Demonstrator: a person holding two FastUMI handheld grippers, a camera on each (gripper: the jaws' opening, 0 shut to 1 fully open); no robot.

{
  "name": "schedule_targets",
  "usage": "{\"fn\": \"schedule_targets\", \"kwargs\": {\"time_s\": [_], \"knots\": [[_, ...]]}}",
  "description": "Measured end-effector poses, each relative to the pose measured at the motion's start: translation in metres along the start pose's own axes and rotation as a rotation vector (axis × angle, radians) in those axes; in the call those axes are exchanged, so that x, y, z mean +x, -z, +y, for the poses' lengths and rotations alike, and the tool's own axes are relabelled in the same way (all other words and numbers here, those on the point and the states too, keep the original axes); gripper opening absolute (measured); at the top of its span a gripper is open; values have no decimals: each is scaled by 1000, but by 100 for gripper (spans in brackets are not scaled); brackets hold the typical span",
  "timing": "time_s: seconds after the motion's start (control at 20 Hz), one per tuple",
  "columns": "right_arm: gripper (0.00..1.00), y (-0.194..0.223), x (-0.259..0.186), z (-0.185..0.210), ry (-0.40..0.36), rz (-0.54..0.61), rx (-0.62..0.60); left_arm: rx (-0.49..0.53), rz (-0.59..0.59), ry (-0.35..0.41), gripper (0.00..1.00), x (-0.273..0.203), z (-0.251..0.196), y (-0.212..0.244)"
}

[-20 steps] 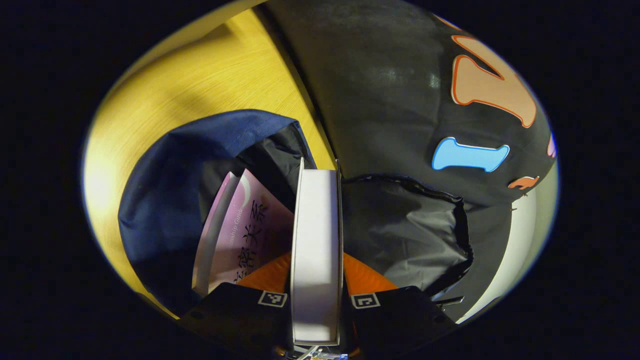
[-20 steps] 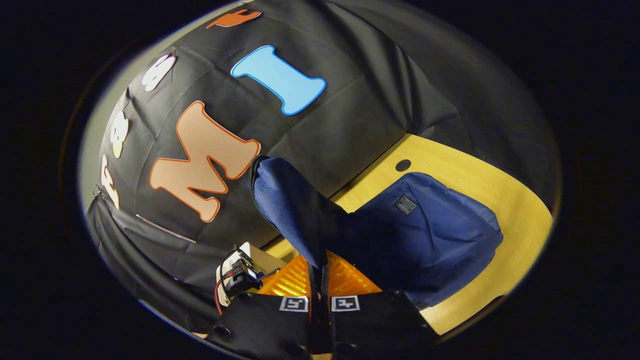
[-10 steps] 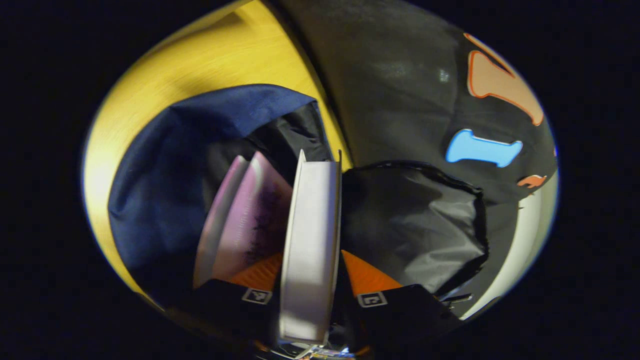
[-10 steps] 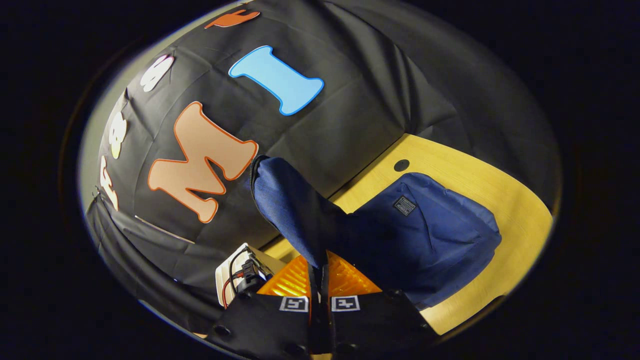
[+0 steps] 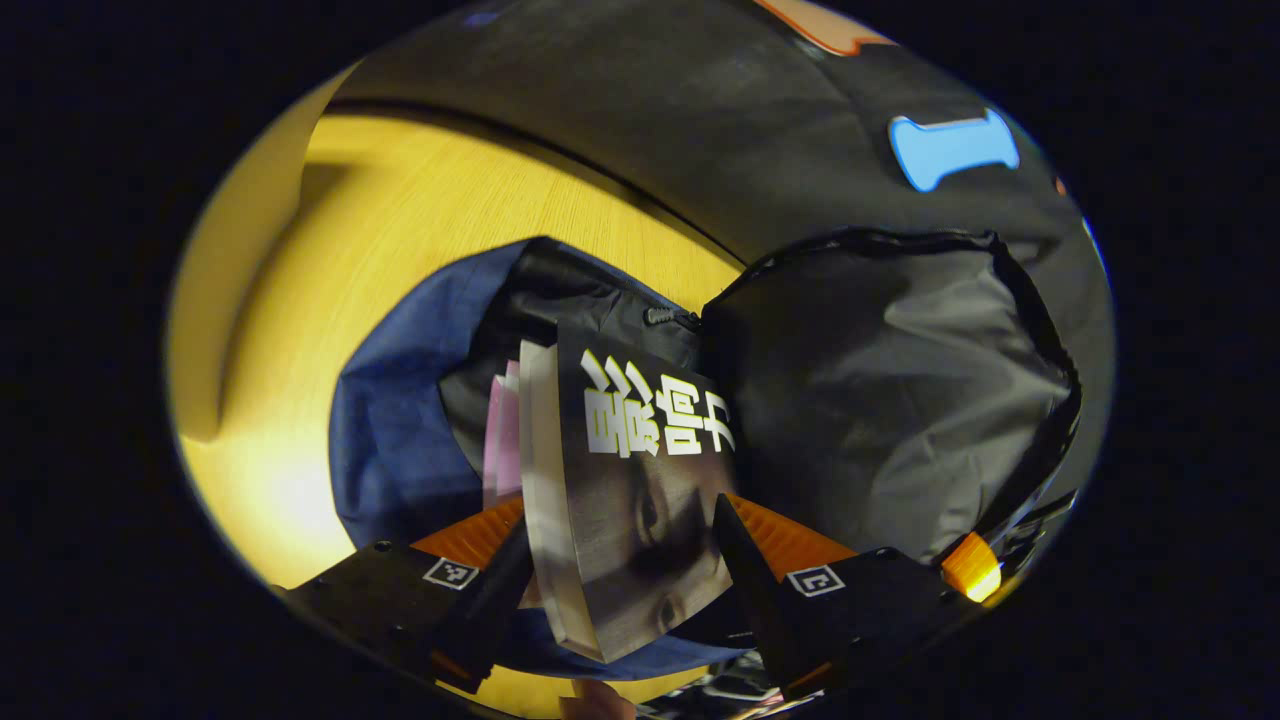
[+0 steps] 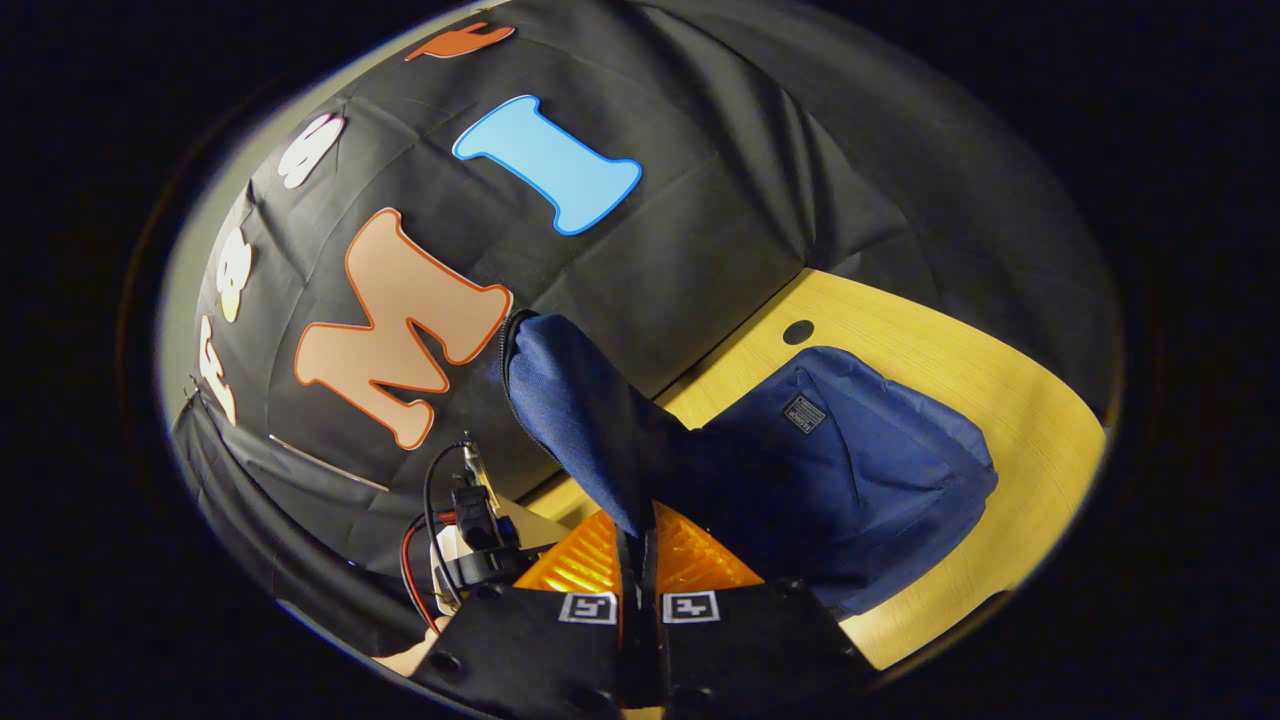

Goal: Open the schoolbag, grab two books from the bookshelf and put them into the schoolbag.

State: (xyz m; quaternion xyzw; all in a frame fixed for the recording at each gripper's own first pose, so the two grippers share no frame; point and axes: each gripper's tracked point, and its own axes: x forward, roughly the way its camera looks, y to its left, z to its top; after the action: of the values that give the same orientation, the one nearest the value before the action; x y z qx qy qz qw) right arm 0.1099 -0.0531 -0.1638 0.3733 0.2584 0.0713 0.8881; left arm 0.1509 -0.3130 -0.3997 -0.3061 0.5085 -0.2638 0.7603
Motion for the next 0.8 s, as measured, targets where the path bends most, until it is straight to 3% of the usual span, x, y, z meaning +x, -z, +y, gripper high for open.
{"fn": "schedule_targets", "kwargs": {"time_s": [0.45,0.6,0.8], "knots": [[3,1,1,0,6,0,-9,305,-167,-234,96,-53,21,-48],[3,1,1,0,8,-1,-10,436,-280,-298,97,-83,19,-79],[3,2,1,0,9,1,-13,532,-427,-337,96,-132,9,-113]]}}
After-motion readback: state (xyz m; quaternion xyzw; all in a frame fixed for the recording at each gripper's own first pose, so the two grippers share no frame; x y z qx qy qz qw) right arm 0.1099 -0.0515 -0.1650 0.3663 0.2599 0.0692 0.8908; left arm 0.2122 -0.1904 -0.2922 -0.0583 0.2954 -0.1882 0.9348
